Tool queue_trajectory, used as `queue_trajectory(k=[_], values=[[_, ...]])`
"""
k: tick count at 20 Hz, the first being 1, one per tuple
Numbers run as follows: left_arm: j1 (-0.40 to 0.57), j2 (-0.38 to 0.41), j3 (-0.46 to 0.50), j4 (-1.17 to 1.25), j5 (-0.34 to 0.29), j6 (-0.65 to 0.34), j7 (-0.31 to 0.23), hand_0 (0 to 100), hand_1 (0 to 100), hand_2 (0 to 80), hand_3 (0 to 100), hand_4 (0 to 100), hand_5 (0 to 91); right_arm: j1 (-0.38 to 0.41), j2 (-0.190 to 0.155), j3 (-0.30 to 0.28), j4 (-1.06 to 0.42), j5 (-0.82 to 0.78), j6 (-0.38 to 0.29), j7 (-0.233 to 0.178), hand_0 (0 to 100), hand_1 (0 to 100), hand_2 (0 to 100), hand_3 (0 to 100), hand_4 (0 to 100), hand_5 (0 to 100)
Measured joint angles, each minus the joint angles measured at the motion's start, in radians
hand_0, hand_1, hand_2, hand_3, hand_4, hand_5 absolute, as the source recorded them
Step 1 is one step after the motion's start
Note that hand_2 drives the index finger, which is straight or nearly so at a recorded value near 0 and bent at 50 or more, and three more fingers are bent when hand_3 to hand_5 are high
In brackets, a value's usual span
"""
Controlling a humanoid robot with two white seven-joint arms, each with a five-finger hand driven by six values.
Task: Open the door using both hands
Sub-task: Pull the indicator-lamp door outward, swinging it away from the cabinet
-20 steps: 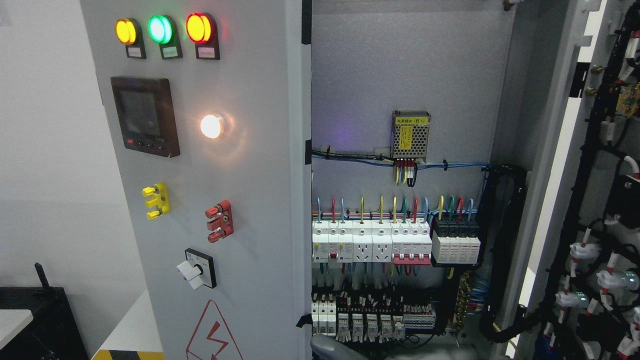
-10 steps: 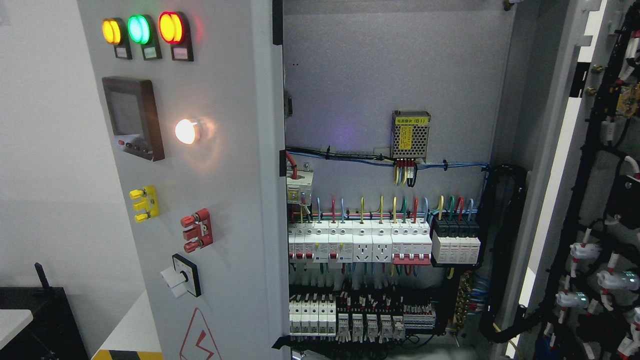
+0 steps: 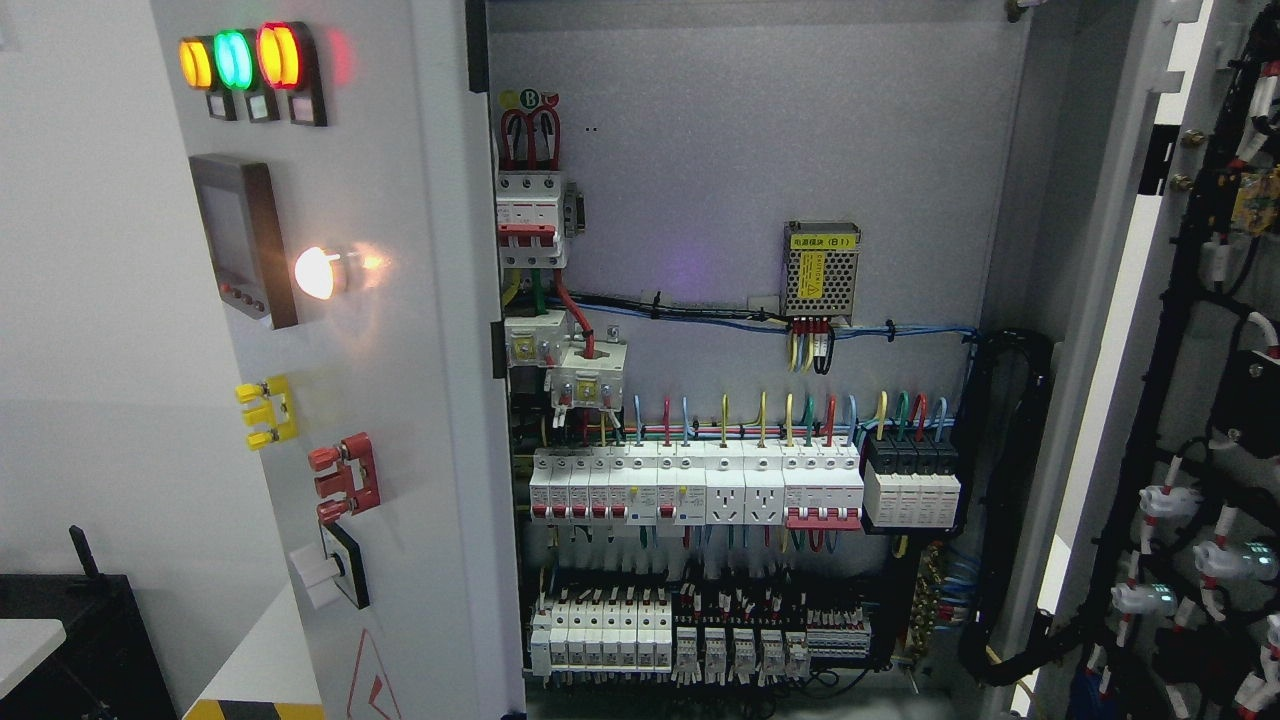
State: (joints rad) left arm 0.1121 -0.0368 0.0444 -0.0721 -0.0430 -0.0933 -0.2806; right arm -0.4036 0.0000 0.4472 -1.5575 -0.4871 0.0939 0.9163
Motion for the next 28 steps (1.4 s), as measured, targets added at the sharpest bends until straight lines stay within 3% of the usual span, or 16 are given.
queue_trajectory(k=[28], values=[[0.000,0.000,0.000,0.000,0.000,0.000,0.000,0,0,0.0,0,0,0.0,0.004,0.000,0.112,-0.037,0.011,0.001,-0.019,38,0,0,0,0,0]])
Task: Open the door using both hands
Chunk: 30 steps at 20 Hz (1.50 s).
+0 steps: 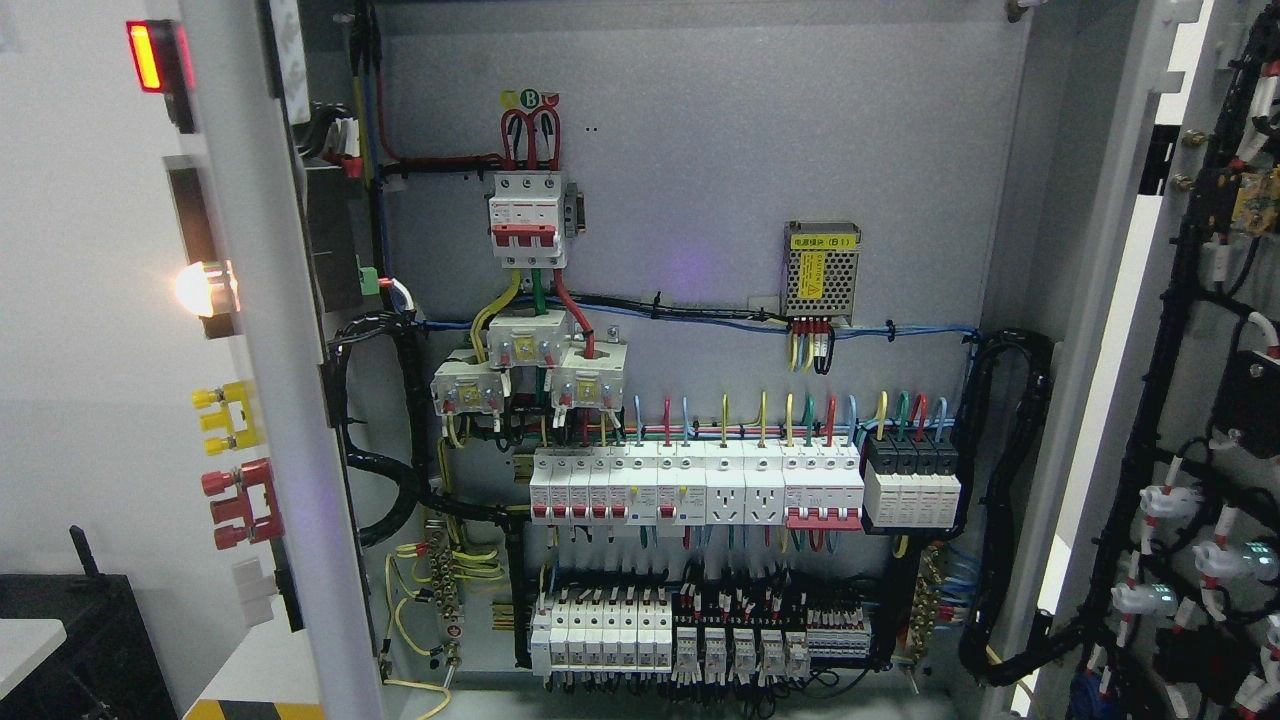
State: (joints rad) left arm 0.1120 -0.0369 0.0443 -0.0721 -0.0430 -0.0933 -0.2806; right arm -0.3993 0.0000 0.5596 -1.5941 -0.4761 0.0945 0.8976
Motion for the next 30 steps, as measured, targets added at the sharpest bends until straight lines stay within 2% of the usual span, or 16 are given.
queue_trajectory(k=[6,30], values=[[0.000,0.000,0.000,0.000,0.000,0.000,0.000,0,0,0.0,0,0,0.0,-0.004,0.002,0.018,0.000,0.001,0.000,-0.023,38,0,0,0,0,0],[0.000,0.000,0.000,0.000,0.000,0.000,0.000,0,0,0.0,0,0,0.0,-0.033,0.060,0.077,-0.001,0.015,0.014,-0.058,38,0,0,0,0,0]])
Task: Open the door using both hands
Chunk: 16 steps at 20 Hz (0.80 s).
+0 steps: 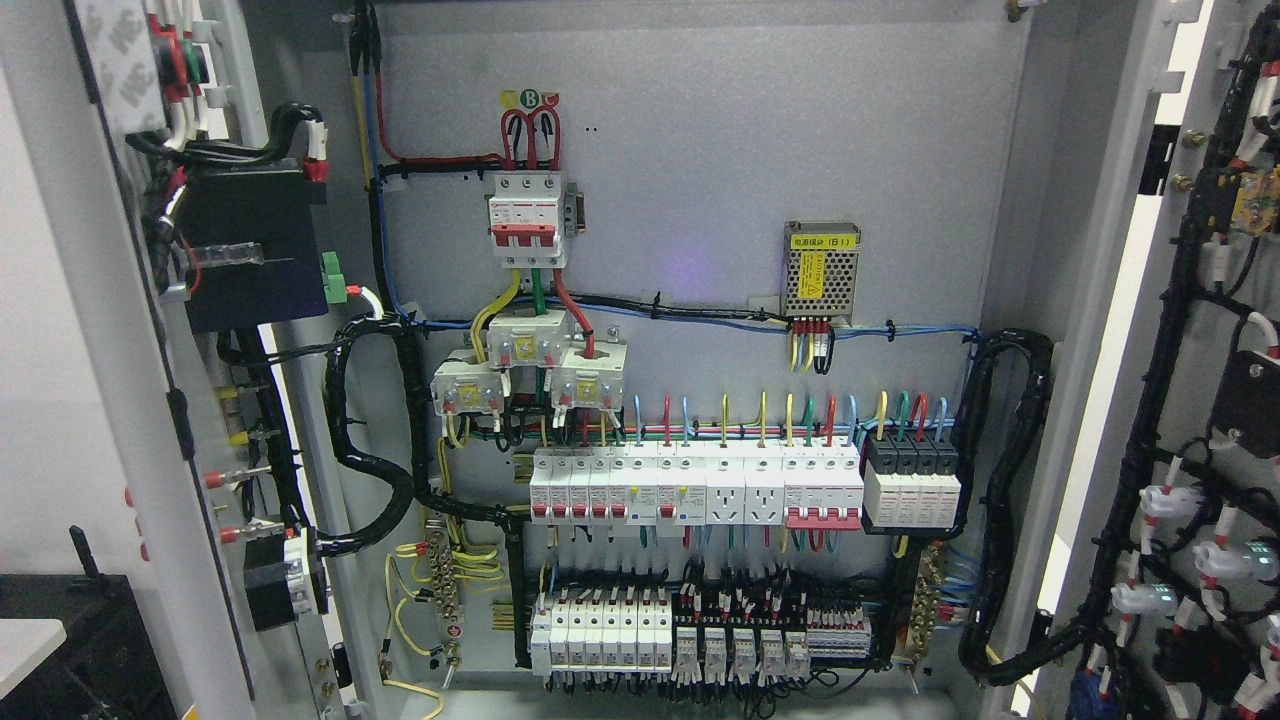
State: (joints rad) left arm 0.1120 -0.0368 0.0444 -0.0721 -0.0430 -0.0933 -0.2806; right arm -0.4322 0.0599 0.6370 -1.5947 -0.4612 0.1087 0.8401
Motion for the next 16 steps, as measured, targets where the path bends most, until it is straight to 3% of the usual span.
queue_trajectory(k=[16], values=[[0.000,0.000,0.000,0.000,0.000,0.000,0.000,0,0,0.0,0,0,0.0,-0.010,0.041,0.045,-0.001,0.050,0.014,-0.003,38,0,0,0,0,0]])
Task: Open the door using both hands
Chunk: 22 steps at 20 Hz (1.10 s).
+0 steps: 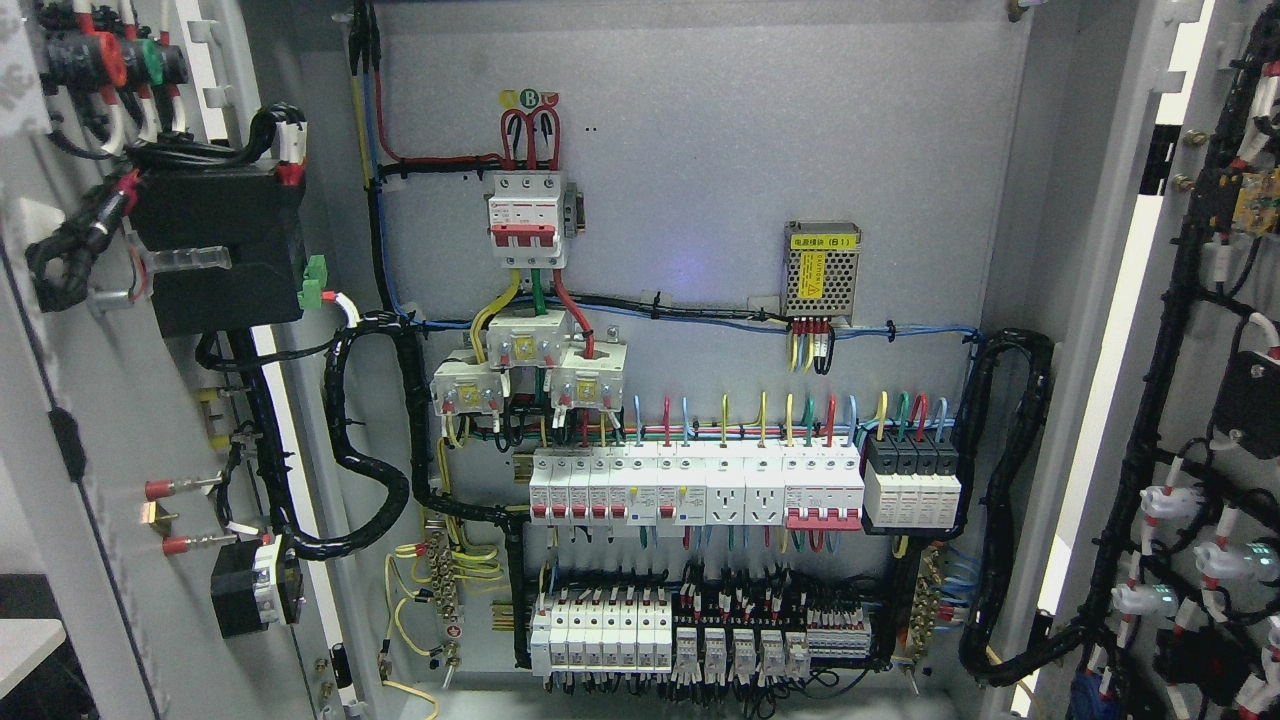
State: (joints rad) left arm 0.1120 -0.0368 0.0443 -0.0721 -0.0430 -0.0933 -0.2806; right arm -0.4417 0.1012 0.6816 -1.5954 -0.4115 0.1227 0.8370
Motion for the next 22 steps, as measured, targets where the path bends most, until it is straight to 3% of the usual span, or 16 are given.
queue_trajectory(k=[19,22], values=[[0.000,0.000,0.000,0.000,0.000,0.000,0.000,0,0,0.0,0,0,0.0,-0.030,0.033,0.034,0.006,0.025,0.018,-0.006,38,0,0,0,0,0],[0.000,0.000,0.000,0.000,0.000,0.000,0.000,0,0,0.0,0,0,0.0,-0.035,0.035,0.038,0.009,0.025,0.014,0.009,38,0,0,0,0,0]])
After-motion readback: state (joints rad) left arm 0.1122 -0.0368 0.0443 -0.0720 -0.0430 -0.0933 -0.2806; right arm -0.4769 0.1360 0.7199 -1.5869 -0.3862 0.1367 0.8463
